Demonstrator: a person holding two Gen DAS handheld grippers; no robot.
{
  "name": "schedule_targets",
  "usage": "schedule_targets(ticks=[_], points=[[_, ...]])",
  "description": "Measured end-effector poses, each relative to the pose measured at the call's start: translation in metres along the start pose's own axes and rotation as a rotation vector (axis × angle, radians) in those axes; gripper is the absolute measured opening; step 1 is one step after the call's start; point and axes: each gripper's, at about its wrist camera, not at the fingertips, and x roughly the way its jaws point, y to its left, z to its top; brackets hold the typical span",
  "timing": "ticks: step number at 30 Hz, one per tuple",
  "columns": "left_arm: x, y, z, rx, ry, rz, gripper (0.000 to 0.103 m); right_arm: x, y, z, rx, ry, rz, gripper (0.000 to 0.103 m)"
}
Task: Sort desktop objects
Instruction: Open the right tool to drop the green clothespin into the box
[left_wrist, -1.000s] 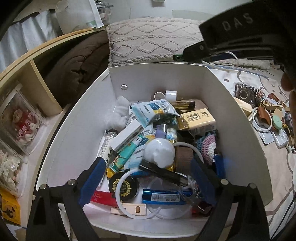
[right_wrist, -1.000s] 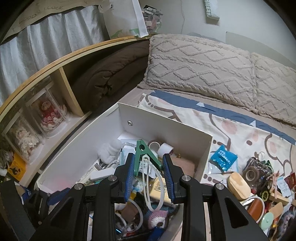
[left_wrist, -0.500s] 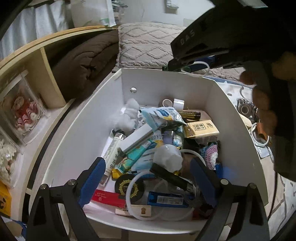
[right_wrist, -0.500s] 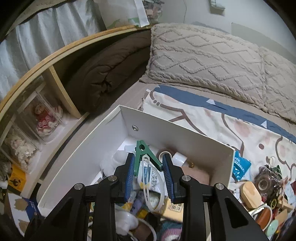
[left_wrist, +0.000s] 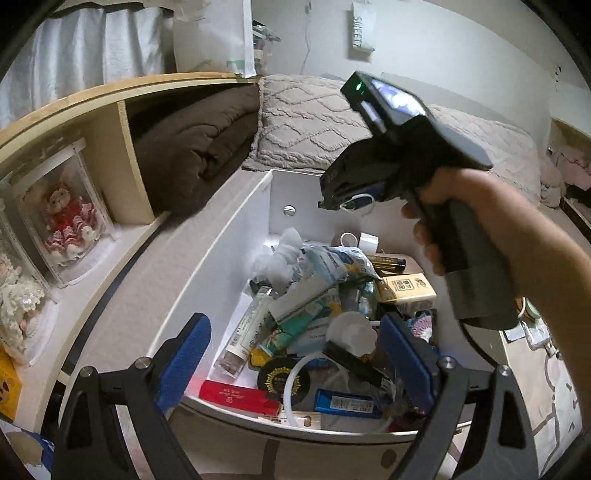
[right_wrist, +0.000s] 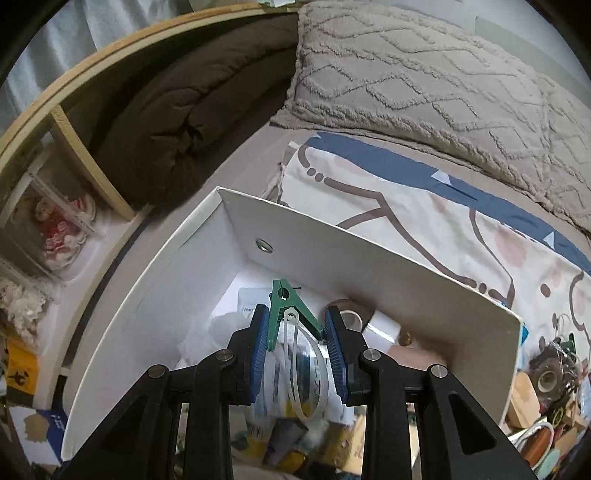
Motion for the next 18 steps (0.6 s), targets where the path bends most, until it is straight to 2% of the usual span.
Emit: schedule_targets(ticks=[9, 18], points=[[-0.015, 0.012, 0.001, -0.051, -0.052, 0.001, 0.093, 0.032, 0.014, 0.015, -0.02, 0.063, -0.022, 0.031], [-0.016, 0.015, 0.001, -0.054, -0.059, -0.007, 0.093, 0.047, 0.019, 0.018, -0.025, 0.074, -0.005, 0.031]])
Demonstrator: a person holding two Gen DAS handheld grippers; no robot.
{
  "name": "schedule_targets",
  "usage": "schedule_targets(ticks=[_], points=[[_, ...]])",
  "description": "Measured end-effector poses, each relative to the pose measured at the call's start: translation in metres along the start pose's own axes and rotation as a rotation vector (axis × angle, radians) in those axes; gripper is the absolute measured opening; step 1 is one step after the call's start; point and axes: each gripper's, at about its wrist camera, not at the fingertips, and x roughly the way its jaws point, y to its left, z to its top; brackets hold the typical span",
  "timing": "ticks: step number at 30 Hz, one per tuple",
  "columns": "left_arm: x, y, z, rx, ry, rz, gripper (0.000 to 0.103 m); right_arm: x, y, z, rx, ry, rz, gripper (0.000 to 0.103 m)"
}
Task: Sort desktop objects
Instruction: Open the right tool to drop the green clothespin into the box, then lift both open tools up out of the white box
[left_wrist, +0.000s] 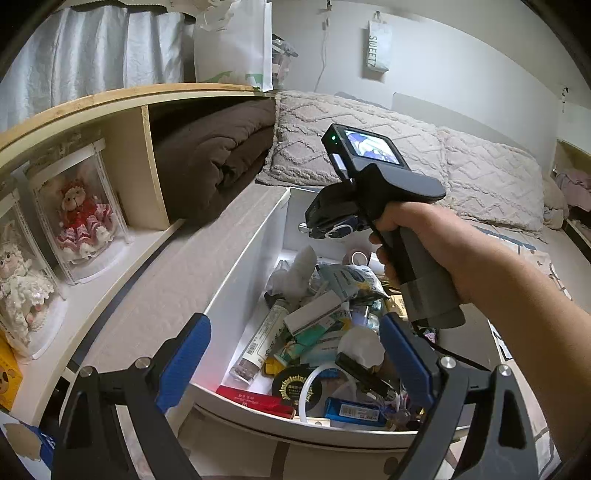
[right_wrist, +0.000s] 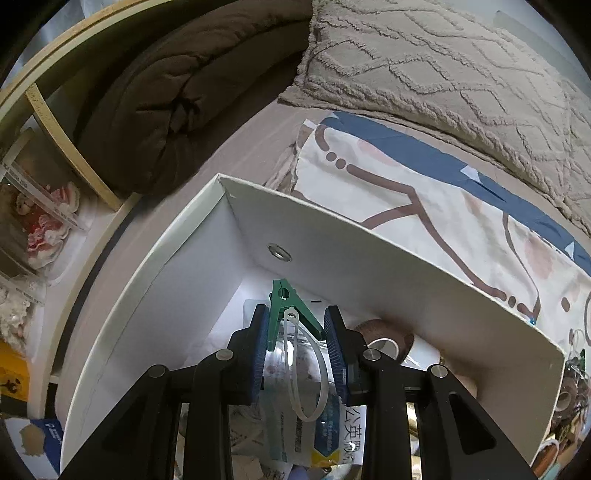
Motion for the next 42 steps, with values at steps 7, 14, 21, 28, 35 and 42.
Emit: schedule_targets(ticks=[7, 14, 21, 28, 35, 42], points=[[0.0, 0.002, -0.001, -0.002, -0.004, 0.0, 0.093, -0.002, 0.001, 0.002, 0.003, -0.031, 0.022, 0.031], [-0.001, 0.001, 0.0, 0.0, -0.003, 0.005, 0.093, -0.006, -0.005, -0.001, 0.008, -0.019, 0.043, 0.06], [-0.001, -0.003, 0.001, 0.01, -0.001, 0.006, 0.093, -0.015, -0.005, -0.018, -0.059, -0.026, 0.009, 0.086], [-0.002, -0.006, 0.003, 0.017, -0.008, 0.01, 0.093, -0.028, -0.007, -0.031, -0.114, -0.044, -0.022, 0.092], [-0.002, -0.006, 0.003, 0.016, -0.009, 0.012, 0.093, -0.051, -0.001, -0.048, -0.179, -0.103, -0.016, 0.093], [-0.005, -0.005, 0.004, 0.018, -0.01, 0.03, 0.093, -0.085, -0.006, -0.067, -0.197, -0.191, 0.032, 0.093]])
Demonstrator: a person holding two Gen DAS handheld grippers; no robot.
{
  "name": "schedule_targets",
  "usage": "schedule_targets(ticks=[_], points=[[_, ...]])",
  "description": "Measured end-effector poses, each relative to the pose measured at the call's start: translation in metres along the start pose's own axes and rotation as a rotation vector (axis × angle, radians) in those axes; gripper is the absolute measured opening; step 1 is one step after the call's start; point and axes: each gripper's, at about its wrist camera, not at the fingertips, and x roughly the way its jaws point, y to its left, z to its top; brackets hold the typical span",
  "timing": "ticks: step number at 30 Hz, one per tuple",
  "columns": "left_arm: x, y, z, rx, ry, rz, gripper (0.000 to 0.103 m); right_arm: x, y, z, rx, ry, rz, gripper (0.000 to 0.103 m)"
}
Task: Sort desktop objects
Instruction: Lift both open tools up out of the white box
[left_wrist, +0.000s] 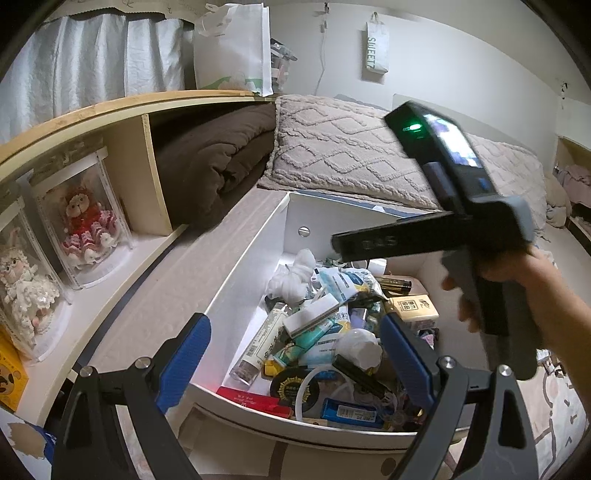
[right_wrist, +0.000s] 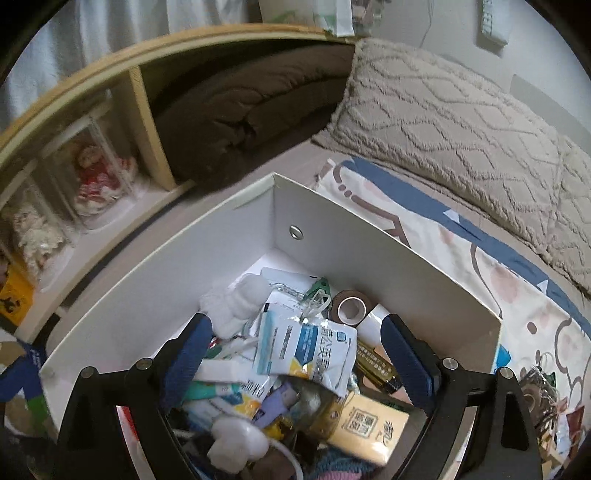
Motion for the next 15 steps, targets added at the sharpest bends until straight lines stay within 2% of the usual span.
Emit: schedule_targets(ticks=[8, 12, 15], points=[[-0.003, 0.0, 0.001, -0.001, -0.009, 0.009, 0.093, -0.027, -0.018, -0.032, 0.037, -0.039, 0.021, 0.093], [-0.001, -0.004, 0.002, 0.008, -0.009, 0.013, 0.093, -0.045, -0.021, -0.05, 0.02, -0.088, -0.013, 0.093], [-0.002, -0.007, 0.003, 0.005, -0.018, 0.025, 0.093, -0.055, -0.024, -0.062, 0.022, -0.102, -0.001, 0.093]])
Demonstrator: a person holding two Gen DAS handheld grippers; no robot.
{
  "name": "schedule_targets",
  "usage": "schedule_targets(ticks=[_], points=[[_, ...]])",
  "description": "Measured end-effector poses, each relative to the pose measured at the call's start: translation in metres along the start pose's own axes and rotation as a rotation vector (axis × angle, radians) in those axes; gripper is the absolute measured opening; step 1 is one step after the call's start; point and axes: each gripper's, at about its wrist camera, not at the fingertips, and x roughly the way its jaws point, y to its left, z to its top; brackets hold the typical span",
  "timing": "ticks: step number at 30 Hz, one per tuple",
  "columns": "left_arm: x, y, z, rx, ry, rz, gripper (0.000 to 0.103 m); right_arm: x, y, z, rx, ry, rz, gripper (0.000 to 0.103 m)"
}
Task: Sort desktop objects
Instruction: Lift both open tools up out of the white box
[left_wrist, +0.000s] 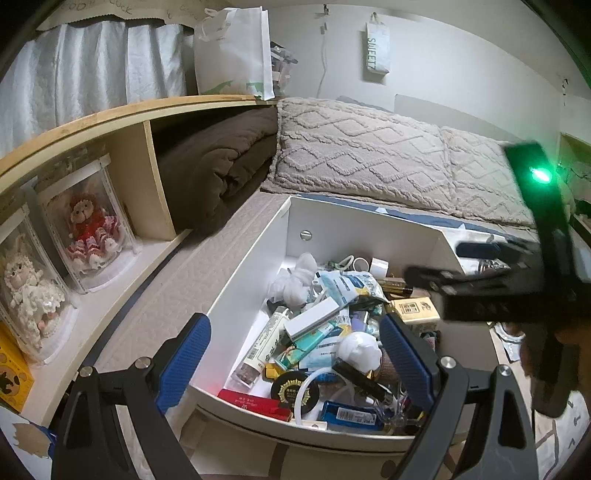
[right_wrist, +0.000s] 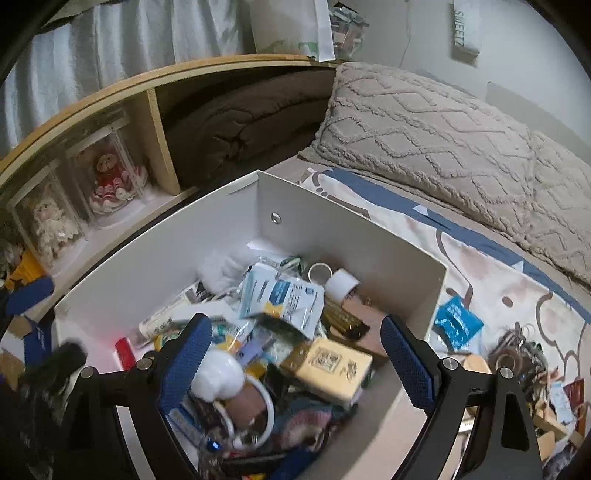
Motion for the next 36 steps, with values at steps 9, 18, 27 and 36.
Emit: schedule_targets(ticks=[9, 18, 27, 36], points=[[0.001, -0.015, 0.001, 0.031, 0.001, 0.013, 0.093, -0.05, -0.009, -0.026, 0.015, -0.054, 0.031, 0.093], [-0.007, -0.037, 0.005, 0.067, -0.033, 0.019, 0.093, -0.091, -0.018, -0.048, -0.033, -0.138, -0.072, 0.102], [-0.013, -0.05, 0.008, 0.074, -0.067, 0.01, 0.102, -0.112, -0.037, -0.07, -0.021, -0.182, -0.13, 0.103], [-0.016, -0.069, 0.012, 0.087, -0.094, -0.006, 0.103, -0.131, -0.063, -0.081, 0.039, -0.211, -0.146, 0.103]])
